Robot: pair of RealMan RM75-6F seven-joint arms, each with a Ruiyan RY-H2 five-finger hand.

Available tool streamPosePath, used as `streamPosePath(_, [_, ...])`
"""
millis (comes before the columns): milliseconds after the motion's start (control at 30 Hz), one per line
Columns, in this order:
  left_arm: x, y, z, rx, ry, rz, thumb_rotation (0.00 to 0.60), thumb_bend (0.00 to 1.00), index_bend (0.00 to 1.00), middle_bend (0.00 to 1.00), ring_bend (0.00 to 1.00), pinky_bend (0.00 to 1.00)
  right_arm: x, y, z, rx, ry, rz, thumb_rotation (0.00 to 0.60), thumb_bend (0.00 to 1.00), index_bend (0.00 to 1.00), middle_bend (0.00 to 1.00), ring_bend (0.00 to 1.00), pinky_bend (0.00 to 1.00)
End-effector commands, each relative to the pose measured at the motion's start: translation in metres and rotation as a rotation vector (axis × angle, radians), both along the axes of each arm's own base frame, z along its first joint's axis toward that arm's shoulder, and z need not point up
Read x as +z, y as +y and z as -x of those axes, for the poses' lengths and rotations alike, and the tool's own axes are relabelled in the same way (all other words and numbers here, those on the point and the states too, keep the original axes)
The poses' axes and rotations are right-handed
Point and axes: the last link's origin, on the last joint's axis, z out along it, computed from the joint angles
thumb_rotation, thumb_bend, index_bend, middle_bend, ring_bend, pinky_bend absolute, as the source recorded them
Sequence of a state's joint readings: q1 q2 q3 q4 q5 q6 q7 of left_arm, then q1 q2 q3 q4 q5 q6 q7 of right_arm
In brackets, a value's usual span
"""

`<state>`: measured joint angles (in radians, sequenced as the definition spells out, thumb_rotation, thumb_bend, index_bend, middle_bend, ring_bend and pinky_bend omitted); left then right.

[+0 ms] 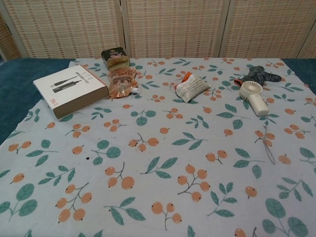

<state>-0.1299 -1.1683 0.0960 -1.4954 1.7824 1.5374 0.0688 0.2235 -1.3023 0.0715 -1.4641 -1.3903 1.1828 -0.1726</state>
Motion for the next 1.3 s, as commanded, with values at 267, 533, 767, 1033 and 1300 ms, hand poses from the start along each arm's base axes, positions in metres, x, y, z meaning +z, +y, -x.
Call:
streamPosePath(267, [0.001, -0.001, 0.001, 0.009, 0.008, 0.0, 0.6, 0.54, 0.24, 0.25, 0.25, 0.48, -0.015, -0.044, 0.0, -0.053, -0.035, -0.038, 0.6, 0.73, 0.05, 0.87, 0.7, 0.64])
streamPosePath(533, [-0.001, -0.001, 0.001, 0.009, 0.014, 0.006, 0.6, 0.54, 0.24, 0.25, 0.25, 0.48, -0.024, -0.06, 0.0, -0.083, -0.092, -0.04, 0.6, 0.73, 0.04, 0.89, 0.71, 0.65])
streamPosePath(767, [-0.001, -0.002, 0.001, 0.008, 0.015, 0.009, 0.6, 0.54, 0.24, 0.25, 0.25, 0.48, -0.032, -0.076, -0.001, -0.087, -0.105, -0.043, 0.6, 0.73, 0.04, 0.9, 0.73, 0.67])
streamPosePath(1033, [-0.001, -0.002, 0.001, 0.005, 0.012, 0.011, 0.6, 0.54, 0.24, 0.25, 0.25, 0.48, -0.042, -0.093, -0.007, -0.073, -0.11, -0.056, 0.6, 0.74, 0.04, 0.9, 0.73, 0.67])
streamPosePath(1300, [0.0, -0.002, 0.0, 0.001, 0.01, 0.01, 0.6, 0.54, 0.24, 0.25, 0.25, 0.48, -0.049, -0.105, -0.009, -0.067, -0.113, -0.063, 0.6, 0.74, 0.05, 0.9, 0.73, 0.67])
